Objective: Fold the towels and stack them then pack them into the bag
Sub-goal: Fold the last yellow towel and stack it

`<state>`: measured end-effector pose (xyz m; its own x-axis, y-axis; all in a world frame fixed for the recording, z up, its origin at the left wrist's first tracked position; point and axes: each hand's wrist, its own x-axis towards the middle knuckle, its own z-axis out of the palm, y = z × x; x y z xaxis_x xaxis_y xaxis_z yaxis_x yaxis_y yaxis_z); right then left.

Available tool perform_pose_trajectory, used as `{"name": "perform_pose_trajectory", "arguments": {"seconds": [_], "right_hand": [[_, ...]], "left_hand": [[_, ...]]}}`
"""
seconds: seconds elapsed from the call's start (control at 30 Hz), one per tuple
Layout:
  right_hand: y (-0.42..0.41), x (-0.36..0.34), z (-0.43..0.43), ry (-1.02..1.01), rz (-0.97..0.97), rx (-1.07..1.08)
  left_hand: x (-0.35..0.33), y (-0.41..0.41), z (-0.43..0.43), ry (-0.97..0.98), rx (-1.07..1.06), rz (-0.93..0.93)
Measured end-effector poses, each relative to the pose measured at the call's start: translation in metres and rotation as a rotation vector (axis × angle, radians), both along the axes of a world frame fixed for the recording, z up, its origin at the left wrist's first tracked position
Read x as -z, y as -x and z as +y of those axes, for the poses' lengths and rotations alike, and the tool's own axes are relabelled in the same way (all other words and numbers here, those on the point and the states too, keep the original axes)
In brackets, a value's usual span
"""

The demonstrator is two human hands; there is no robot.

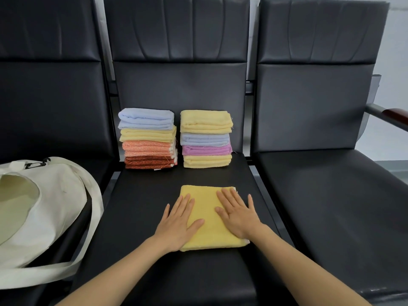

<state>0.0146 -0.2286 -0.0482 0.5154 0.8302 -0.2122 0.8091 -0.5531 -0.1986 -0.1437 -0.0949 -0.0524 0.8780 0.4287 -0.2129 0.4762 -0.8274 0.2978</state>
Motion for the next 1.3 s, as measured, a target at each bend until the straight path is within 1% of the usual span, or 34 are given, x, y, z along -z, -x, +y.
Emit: {"name": "perform_pose_trajectory", "arguments": {"seconds": [0.1,0.17,0.2,0.23,0.3,0.37,0.43,0.57,0.67,0.7,0.73,0.83,0.93,1.0,1.07,1.17,1.23,1.3], "right_hand": [[-0.003,-0.004,-0.001,-0.025,-0.067,0.085],[-0.004,-0.009,0.000,-0.105,-0.165,0.201],[-0.004,-0.012,0.001,-0.121,-0.177,0.273],[-0.004,-0.015,0.003,-0.112,-0.137,0.345],[-0.003,-0.020,0.006,-0.031,0.037,0.469],[-0.005,-0.021,0.007,0.032,0.130,0.521],[-0.008,-0.023,0.006,0.045,0.188,0.542],[-0.009,-0.026,0.008,0.056,0.293,0.504],[-0.005,-0.026,0.011,-0.003,0.317,0.450],[-0.005,-0.026,0.012,-0.052,0.351,0.434],[-0.005,-0.028,0.013,-0.131,0.426,0.428],[-0.008,-0.041,0.010,-0.453,0.743,0.487],[-0.010,-0.054,0.005,-0.684,0.915,0.531],[-0.011,-0.057,0.003,-0.783,0.989,0.516],[-0.009,-0.062,0.002,-0.809,1.027,0.465],[-0.011,-0.072,-0.002,-0.749,1.141,0.339],[-0.015,-0.076,-0.007,-0.679,1.214,0.237],[-0.018,-0.076,-0.012,-0.574,1.182,0.134]], "left_hand": [[-0.002,0.002,0.001,0.093,-0.093,0.010],[-0.006,-0.001,0.000,0.157,-0.220,-0.050],[-0.009,-0.004,0.000,0.152,-0.275,-0.085],[-0.010,-0.006,0.001,0.128,-0.315,-0.099],[-0.013,-0.011,0.001,0.126,-0.362,-0.068],[-0.017,-0.015,0.002,0.190,-0.410,-0.049],[-0.020,-0.017,0.003,0.276,-0.471,-0.050],[-0.018,-0.014,0.012,0.571,-0.570,-0.101],[-0.021,-0.011,0.014,0.797,-0.592,-0.250],[-0.024,-0.011,0.014,0.873,-0.589,-0.308],[-0.028,-0.011,0.013,0.940,-0.587,-0.354],[-0.041,-0.009,0.016,1.080,-0.562,-0.479],[-0.052,-0.005,0.025,1.084,-0.571,-0.583],[-0.060,-0.002,0.029,1.141,-0.552,-0.637],[-0.064,0.000,0.031,1.241,-0.504,-0.628],[-0.070,0.004,0.034,1.310,-0.400,-0.568],[-0.071,0.007,0.036,1.306,-0.344,-0.555],[-0.071,0.009,0.036,1.241,-0.306,-0.560]]}}
